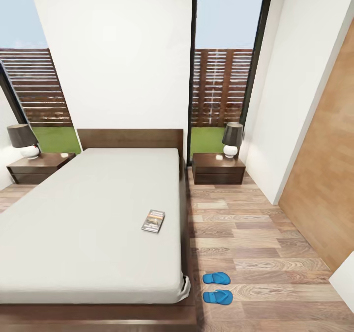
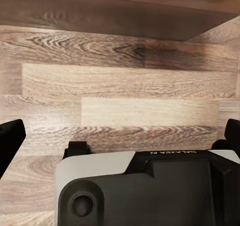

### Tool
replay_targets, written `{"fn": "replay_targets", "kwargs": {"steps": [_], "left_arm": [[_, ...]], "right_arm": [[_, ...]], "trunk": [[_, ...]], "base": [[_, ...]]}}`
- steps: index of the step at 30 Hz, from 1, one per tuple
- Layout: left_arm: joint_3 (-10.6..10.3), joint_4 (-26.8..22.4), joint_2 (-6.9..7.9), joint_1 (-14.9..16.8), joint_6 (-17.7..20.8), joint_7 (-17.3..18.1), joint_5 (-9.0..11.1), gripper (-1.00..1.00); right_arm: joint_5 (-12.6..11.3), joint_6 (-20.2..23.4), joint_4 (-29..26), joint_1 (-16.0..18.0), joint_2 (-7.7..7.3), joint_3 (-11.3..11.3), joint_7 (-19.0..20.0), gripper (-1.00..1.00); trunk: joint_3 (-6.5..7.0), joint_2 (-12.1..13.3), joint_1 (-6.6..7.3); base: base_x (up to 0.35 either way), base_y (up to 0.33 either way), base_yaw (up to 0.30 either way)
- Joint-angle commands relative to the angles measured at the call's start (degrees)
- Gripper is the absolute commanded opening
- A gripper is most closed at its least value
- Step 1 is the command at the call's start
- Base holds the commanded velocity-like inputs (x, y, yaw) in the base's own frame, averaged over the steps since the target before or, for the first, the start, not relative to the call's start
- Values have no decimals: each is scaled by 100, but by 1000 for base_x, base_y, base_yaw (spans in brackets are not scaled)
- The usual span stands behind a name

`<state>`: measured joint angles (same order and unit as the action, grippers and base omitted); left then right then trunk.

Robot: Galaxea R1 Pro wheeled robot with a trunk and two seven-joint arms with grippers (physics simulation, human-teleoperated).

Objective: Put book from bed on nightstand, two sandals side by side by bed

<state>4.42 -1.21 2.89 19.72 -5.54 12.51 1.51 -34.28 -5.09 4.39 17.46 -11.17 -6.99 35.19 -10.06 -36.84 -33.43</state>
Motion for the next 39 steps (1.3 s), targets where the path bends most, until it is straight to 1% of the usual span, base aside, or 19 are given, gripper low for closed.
{"fn": "replay_targets", "kwargs": {"steps": [1,34,35,39], "left_arm": [[42,8,1,5,-6,33,16,100],[42,8,1,5,-7,33,16,100],[42,7,1,5,-6,33,16,100],[42,10,1,4,-5,33,16,100]], "right_arm": [[-35,-44,27,11,1,-48,32,100],[-35,-44,27,11,1,-48,32,100],[-35,-44,27,11,3,-48,32,100],[-35,-44,27,11,2,-48,32,100]], "trunk": [[9,34,21],[602,1357,746],[617,1392,765],[617,1392,765]], "base": [[0,0,0],[0,0,0],[0,0,0],[0,0,0]]}}
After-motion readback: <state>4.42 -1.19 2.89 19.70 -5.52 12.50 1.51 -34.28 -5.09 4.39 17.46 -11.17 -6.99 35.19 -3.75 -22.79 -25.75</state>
